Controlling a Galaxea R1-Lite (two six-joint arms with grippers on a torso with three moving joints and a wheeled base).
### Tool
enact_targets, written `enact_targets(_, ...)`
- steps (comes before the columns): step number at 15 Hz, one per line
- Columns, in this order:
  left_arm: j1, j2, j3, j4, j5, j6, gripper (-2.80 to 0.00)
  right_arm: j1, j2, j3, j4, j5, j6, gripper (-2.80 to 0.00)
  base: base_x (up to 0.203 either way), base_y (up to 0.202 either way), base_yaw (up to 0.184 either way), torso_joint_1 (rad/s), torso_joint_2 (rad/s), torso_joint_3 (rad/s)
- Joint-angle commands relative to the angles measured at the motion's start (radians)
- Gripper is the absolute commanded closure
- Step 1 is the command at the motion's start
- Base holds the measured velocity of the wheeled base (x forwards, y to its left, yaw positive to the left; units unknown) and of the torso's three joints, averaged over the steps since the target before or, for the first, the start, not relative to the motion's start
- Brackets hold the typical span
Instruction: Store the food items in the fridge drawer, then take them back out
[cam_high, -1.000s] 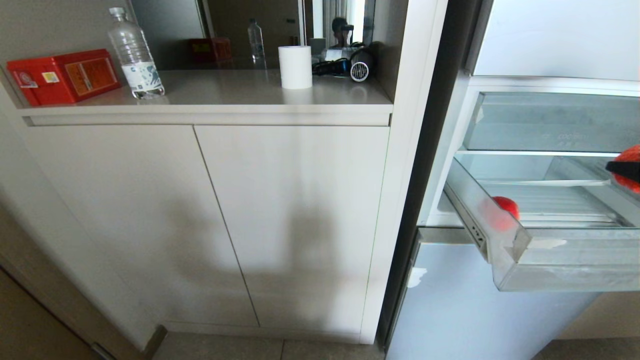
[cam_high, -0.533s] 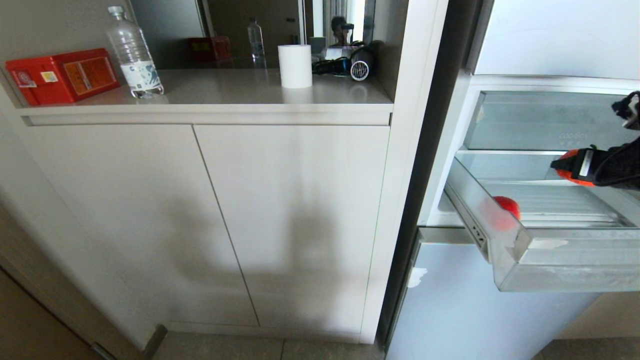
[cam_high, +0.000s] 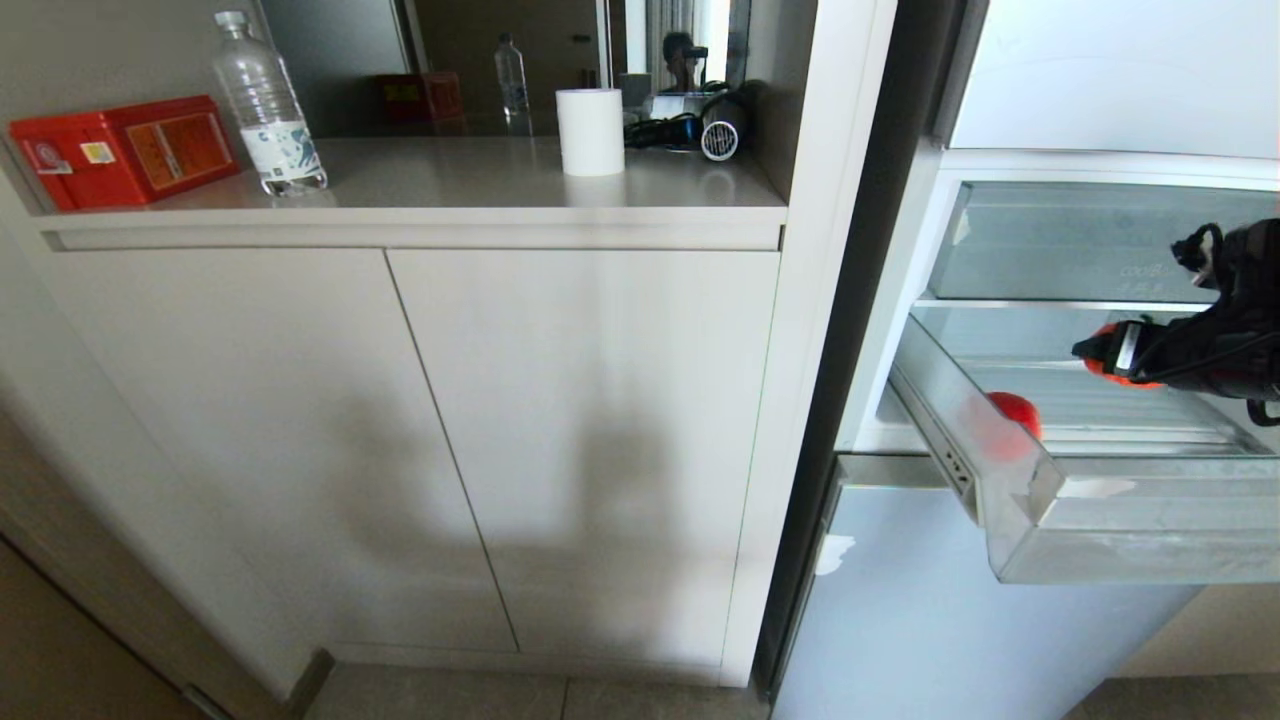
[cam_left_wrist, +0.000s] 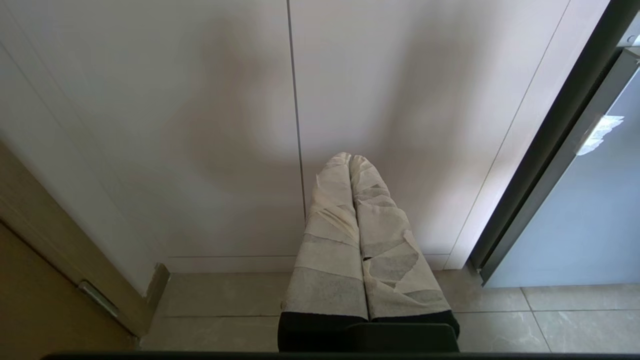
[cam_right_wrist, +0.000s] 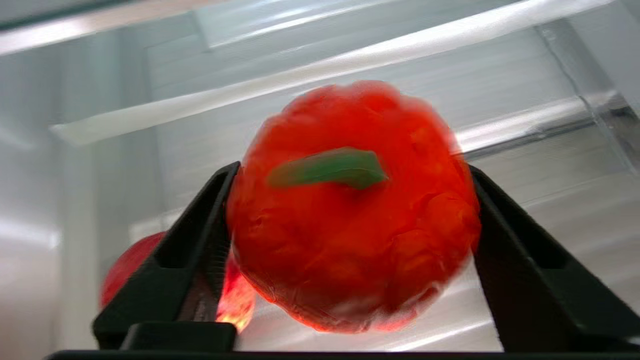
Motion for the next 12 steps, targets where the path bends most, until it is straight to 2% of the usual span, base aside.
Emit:
enact_targets(1, 0.0, 0.002, 0.0, 0.0, 0.0, 0.0, 0.0, -0.001, 0.013, 0.006, -0.005, -0.01, 0.002, -2.8, 0.0, 0.0, 0.0, 0.0, 0.0, 0.0)
enact_targets(6, 0.0, 0.002, 0.0, 0.0, 0.0, 0.0, 0.0, -0.002, -0.041, 0.025, -0.009, -0.01, 0.013, -2.8, 0.0, 0.0, 0.0, 0.0, 0.0, 0.0)
enact_targets(7, 0.0, 0.002, 0.0, 0.0, 0.0, 0.0, 0.0, -0.002, -0.09, 0.048, -0.022, -0.009, 0.014, 0.0, 0.0, 0.0, 0.0, 0.0, 0.0, 0.0)
enact_targets(9, 0.0, 0.002, 0.0, 0.0, 0.0, -0.001, 0.0, -0.001, -0.223, 0.13, -0.061, -0.007, 0.014, 0.0, 0.0, 0.0, 0.0, 0.0, 0.0, 0.0)
enact_targets(12, 0.0, 0.002, 0.0, 0.0, 0.0, 0.0, 0.0, -0.006, -0.483, 0.332, -0.104, -0.007, 0.008, 0.0, 0.0, 0.0, 0.0, 0.0, 0.0, 0.0)
